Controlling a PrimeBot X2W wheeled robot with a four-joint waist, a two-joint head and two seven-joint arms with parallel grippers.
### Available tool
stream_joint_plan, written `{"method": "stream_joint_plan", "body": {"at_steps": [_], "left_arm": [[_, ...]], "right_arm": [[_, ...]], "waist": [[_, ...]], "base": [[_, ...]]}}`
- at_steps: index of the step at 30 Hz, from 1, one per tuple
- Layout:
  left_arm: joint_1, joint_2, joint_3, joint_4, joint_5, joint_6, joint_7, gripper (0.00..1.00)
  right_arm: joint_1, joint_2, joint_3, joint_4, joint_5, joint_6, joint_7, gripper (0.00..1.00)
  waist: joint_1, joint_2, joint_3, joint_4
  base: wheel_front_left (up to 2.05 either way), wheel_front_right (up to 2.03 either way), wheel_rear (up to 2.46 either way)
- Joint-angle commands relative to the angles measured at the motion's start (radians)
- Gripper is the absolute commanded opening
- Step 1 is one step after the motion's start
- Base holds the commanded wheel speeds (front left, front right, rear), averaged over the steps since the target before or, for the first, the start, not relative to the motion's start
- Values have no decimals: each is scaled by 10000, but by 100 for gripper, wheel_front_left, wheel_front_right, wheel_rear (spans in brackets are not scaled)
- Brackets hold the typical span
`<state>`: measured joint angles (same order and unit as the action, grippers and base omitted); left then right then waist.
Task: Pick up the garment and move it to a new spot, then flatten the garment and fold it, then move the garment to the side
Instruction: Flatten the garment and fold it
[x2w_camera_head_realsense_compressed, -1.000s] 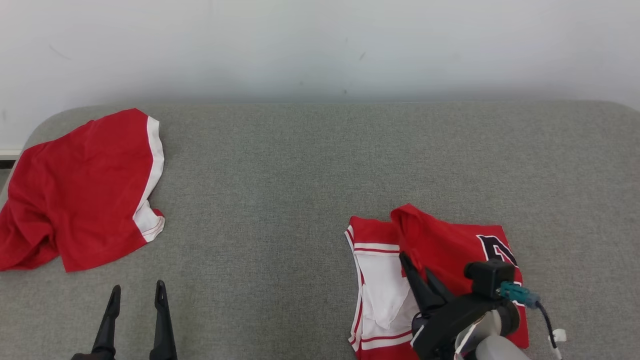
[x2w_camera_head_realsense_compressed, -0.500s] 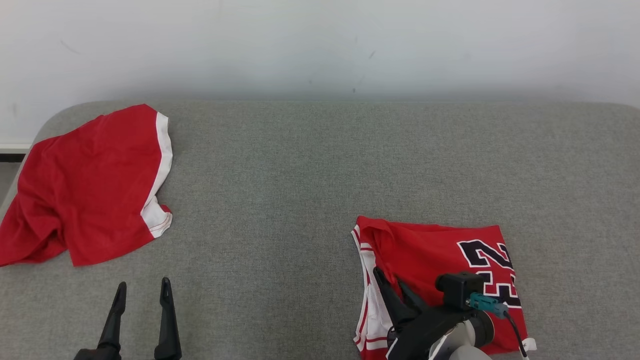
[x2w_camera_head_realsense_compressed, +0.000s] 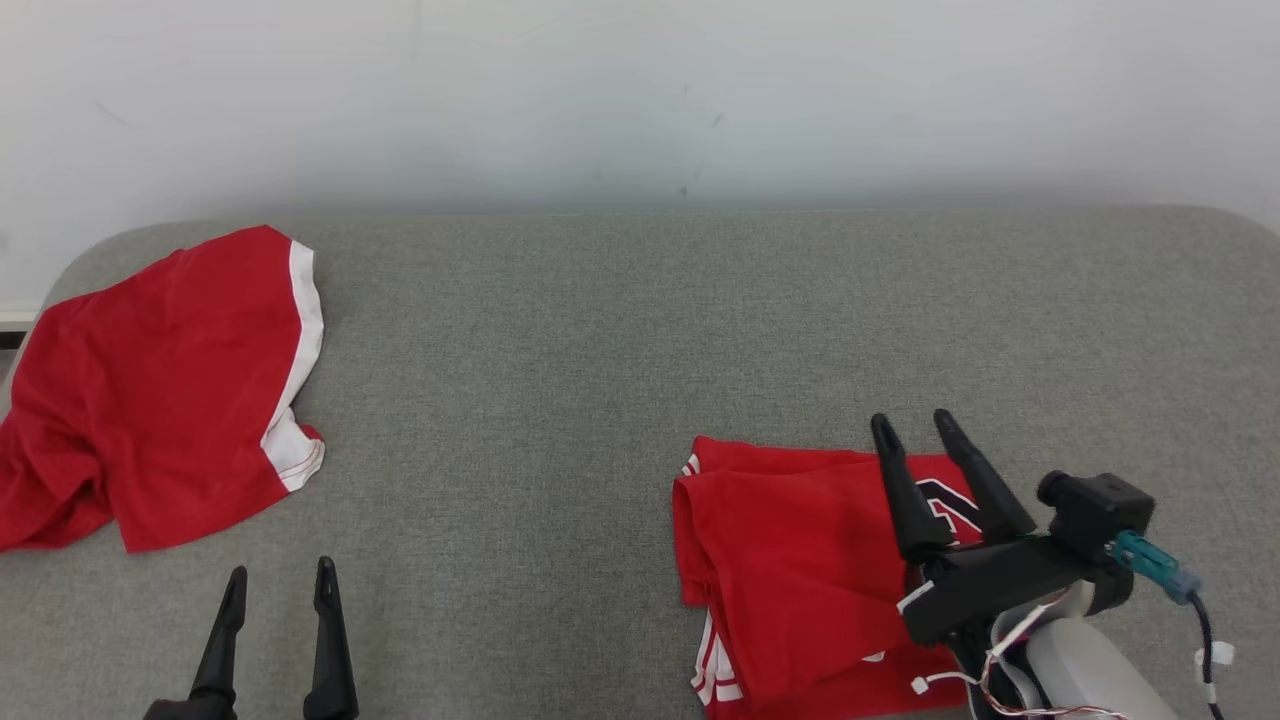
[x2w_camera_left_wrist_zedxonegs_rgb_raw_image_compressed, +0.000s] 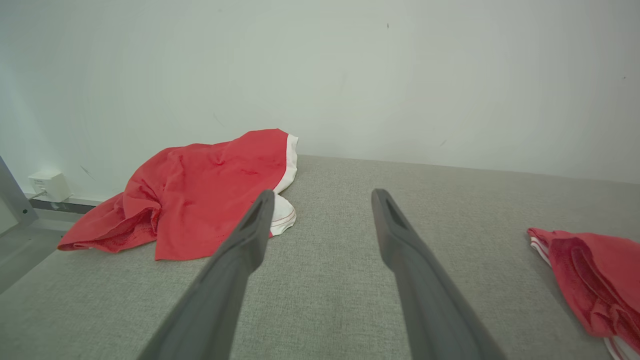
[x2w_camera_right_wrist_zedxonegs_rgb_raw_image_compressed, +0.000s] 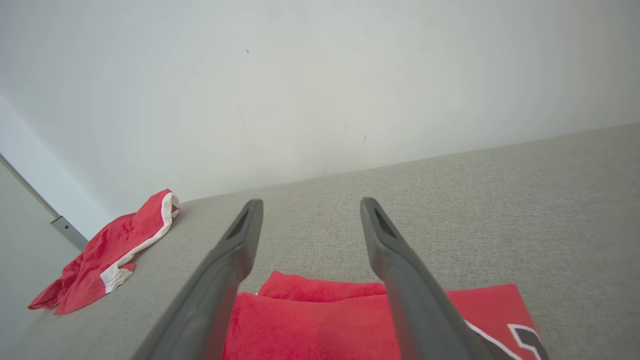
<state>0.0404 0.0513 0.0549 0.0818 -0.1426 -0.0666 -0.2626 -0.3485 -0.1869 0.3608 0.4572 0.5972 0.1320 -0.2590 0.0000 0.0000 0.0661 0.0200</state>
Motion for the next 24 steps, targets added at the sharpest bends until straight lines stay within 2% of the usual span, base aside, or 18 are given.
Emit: {"method": "stream_joint_plan", "body": {"at_steps": [1, 4, 14, 24], "left_arm": [[17, -14, 24, -25, 28, -8, -30, 100], [60, -14, 46, -67, 83, -25, -30, 100], [188, -14, 40, -90, 118, -86, -30, 100], [364, -14, 47, -81, 321, -123, -30, 100]], "right_arm": [[214, -87, -194, -196, -135, -30, -56, 100], [730, -191, -1112, -1072, -475, -30, -61, 100], [2265, -30, -2583, -2426, -1271, -30, -53, 100], [3315, -12, -2973, -2944, -1706, -30, -53, 100]], "waist": [[0, 0, -36, -61], [0, 0, -83, -186], [0, 0, -318, -423], [0, 0, -658, -572]], "base": [[0, 0, 0], [0, 0, 0], [0, 0, 0], [0, 0, 0]]}}
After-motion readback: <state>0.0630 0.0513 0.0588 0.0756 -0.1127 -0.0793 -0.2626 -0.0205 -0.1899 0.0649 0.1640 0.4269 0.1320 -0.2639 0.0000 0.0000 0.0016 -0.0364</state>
